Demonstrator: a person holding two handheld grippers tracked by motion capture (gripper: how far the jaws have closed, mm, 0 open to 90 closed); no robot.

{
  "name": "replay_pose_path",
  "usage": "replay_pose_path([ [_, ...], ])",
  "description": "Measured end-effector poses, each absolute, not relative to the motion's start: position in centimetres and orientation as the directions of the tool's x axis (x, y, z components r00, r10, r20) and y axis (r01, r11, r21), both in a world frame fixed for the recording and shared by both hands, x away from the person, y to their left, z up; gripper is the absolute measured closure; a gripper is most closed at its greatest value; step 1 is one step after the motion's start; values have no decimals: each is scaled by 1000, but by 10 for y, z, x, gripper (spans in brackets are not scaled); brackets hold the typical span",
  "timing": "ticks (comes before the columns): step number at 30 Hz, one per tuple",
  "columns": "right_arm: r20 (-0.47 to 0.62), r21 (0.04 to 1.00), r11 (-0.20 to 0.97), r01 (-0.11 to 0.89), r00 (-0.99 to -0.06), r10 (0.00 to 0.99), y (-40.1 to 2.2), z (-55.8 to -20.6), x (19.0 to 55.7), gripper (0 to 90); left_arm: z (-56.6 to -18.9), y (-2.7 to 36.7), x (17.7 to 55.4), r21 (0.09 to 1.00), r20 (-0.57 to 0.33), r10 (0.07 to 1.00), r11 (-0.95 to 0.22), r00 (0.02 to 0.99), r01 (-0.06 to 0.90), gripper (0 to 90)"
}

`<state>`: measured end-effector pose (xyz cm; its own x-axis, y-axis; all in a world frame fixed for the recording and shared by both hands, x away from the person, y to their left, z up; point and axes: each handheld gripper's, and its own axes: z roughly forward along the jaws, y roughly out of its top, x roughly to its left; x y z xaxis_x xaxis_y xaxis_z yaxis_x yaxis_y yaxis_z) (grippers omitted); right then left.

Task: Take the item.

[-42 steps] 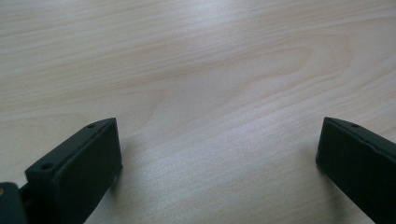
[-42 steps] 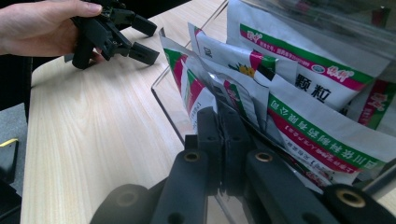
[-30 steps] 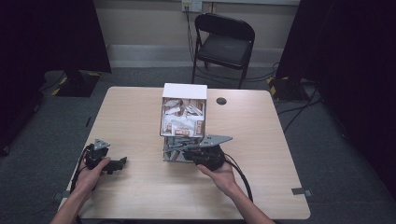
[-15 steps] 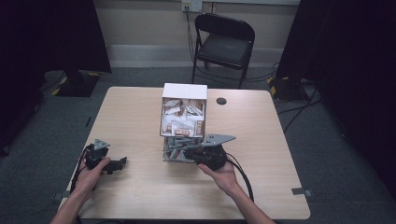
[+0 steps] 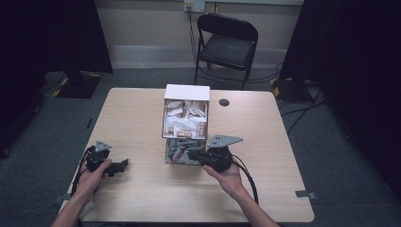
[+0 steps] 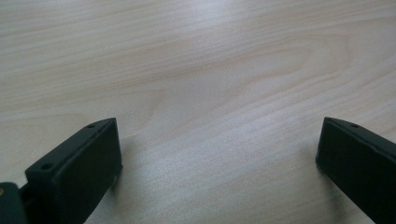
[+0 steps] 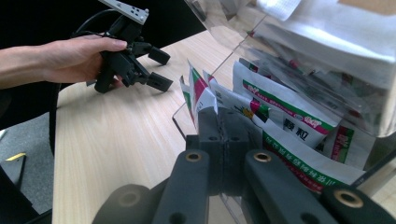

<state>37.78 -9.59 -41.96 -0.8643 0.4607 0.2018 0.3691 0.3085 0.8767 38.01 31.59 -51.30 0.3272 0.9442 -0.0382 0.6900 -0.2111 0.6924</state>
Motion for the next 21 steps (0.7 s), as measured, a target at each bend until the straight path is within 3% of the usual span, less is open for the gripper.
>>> replay_pose_path([
  [21,215,890,279,361,-871,443,-101,-408,371,900,-513,316,380,693,-38,944,-211,327,690,0],
])
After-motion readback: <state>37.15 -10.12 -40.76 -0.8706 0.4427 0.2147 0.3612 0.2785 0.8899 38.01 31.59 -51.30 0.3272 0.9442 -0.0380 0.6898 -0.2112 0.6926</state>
